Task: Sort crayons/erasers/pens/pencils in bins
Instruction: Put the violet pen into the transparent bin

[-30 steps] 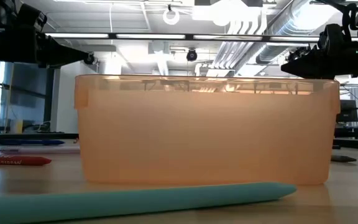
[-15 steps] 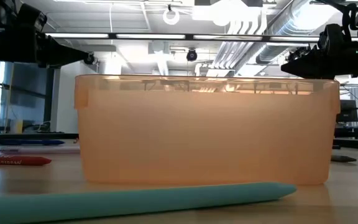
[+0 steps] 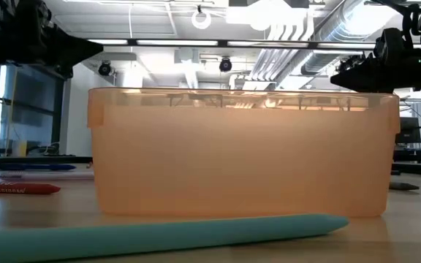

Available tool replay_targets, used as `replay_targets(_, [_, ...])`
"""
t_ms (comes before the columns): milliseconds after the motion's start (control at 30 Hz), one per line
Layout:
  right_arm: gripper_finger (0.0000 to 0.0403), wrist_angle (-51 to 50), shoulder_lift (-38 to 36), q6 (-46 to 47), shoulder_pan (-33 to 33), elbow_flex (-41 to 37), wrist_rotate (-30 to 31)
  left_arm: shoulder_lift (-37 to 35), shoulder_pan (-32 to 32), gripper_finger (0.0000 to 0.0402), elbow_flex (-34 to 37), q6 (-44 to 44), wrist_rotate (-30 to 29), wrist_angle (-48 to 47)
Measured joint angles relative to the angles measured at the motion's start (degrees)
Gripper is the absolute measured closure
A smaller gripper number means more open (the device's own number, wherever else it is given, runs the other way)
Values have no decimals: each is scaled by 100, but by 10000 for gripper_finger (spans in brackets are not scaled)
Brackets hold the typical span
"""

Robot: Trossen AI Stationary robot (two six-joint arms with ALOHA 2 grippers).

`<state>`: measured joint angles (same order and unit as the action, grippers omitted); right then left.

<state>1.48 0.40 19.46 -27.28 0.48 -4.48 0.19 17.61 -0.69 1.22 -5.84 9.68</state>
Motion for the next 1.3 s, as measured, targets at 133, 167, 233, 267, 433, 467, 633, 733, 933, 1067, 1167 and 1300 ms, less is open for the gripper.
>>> replay_targets(133, [402,0,0,0,0,1,-1,11,0,401,-1,-123,70,143])
replay_targets(167, [402,0,0,0,0,0,-2,13,0,401,-2,-129,70,137])
replay_targets(233, [402,-1,0,0,0,-1,0,17,0,401,-2,-249,72,121])
replay_targets(267, [402,-1,0,0,0,1,-1,17,0,401,-2,-300,70,110])
replay_targets(433, [402,0,0,0,1,1,-2,269,-5,401,-27,-409,20,-165])
replay_targets(467, [402,0,0,0,-1,1,1,359,-11,401,-63,-412,-16,-267])
replay_targets(633, [402,-1,0,0,0,0,-1,1056,-144,401,-399,-618,-241,-569])
replay_targets(733, [402,-2,0,0,-1,-1,-2,1604,-271,402,-643,-791,-270,-591])
replay_targets(933, [402,0,0,0,0,0,-2,2844,-574,401,-1156,-1115,-383,-636])
replay_targets(1067, [402,0,0,0,-1,1,0,3569,-813,401,-1617,-1416,-396,-1041])
replay_targets(1167, [402,0,0,0,0,0,1,4089,-1041,401,-1993,-1683,-432,-1540])
replay_targets(1300, [402,-1,0,0,-1,1,-1,4698,-1433,401,-2478,-1999,-541,-2151])
